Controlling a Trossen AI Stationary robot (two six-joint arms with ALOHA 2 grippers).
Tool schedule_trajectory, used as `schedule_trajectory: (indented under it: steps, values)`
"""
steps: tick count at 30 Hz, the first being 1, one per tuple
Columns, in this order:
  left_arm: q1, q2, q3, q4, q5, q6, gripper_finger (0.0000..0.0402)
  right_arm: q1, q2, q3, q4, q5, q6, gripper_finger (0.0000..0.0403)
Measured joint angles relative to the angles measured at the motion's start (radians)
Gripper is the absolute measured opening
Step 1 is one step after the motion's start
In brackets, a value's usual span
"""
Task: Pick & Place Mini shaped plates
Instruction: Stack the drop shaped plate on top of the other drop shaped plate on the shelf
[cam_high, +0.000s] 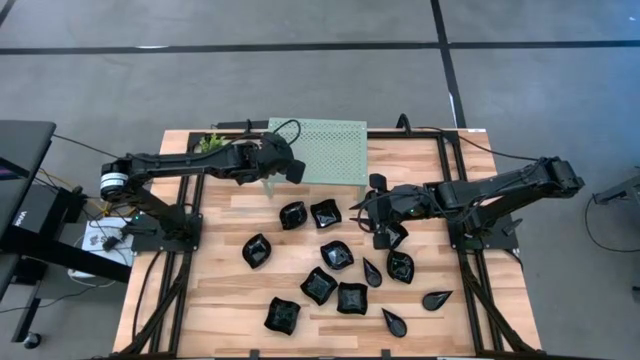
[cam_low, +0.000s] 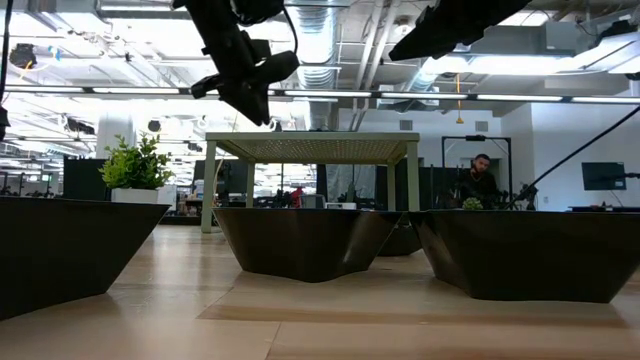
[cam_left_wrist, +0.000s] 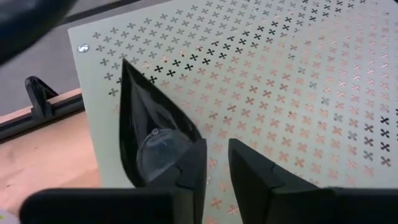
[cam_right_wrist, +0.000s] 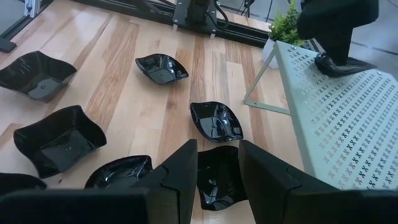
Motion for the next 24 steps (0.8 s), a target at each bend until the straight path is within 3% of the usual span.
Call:
schedule_trajectory:
  steps: [7,12,19,24]
  values:
    - [-0.003,0.0,0.0,0.032,0.0,0.057,0.0072,0.0,0.0,0.0,0.0,0.0,-0.003,0.0113]
    - [-0.049,-0.002,0.0,0.08,0.051,0.226,0.0072,0.0,0.0,0.0,0.0,0.0,-0.003,0.0113]
    - [-0.244,-0.002,0.0,0.113,0.258,0.377,0.0071,0.0,0.0,0.0,0.0,0.0,0.002,0.0113]
    - [-0.403,-0.002,0.0,0.125,0.277,0.378,0.0071,0.007,0.0,0.0,-0.02,-0.001,0.049,0.0113]
